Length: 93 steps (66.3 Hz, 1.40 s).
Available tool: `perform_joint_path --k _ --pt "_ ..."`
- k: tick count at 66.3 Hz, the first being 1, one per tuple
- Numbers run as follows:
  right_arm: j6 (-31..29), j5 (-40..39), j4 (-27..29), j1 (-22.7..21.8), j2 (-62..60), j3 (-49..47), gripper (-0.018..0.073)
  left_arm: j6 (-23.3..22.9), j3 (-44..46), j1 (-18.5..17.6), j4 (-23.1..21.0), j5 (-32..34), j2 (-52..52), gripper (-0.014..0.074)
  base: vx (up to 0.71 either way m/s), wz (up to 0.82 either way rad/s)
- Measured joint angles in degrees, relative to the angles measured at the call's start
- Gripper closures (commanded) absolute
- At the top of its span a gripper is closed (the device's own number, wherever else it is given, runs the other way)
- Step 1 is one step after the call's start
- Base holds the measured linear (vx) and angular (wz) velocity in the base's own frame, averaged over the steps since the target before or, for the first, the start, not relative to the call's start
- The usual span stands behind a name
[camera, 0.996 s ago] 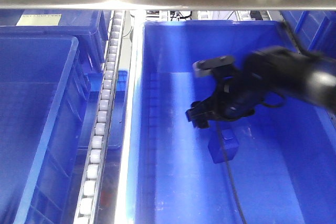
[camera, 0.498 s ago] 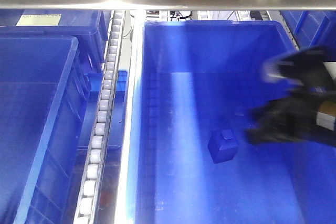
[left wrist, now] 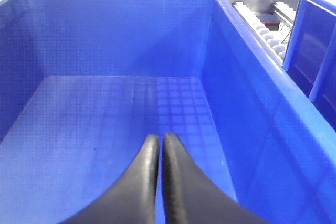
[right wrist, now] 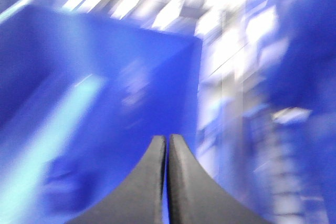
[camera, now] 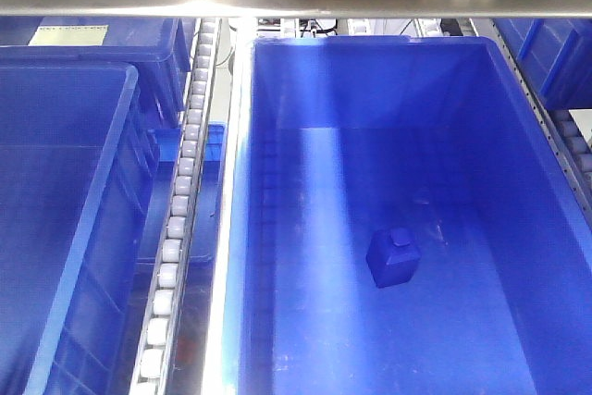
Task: Pour parts from conveyor to right shelf
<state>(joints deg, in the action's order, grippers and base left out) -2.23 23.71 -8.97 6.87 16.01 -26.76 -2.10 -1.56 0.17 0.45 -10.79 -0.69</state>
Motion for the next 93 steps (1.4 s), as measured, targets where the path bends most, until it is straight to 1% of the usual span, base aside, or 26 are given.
perform_joint_path --k 12,24,78,87,93 --pt "-0.57 -5.03 1.99 -0.89 -8.55 6.95 0.0567 0.0 0.0 0.0 0.0 0.0 0.0 0.0603 0.0 0.0" --pt "-0.57 -5.89 5.28 -0.89 -10.6 10.78 0.0567 0.0 0.0 0.0 0.0 0.0 0.0 0.0603 0.0 0.0" --pt "-0.57 -5.46 5.82 -0.89 -11.61 11.04 0.0567 0.0 0.0 0.0 0.0 0.0 0.0 0.0603 0.0 0.0" --pt "-0.57 -5.94 6.24 -2.48 -13.76 11.75 0.0567 0.0 0.0 0.0 0.0 0.0 0.0 0.0603 0.0 0.0" --pt "-0.57 -6.42 8.97 -4.48 -15.86 14.48 0.0567 0.0 0.0 0.0 0.0 0.0 0.0 0.0603 0.0 0.0"
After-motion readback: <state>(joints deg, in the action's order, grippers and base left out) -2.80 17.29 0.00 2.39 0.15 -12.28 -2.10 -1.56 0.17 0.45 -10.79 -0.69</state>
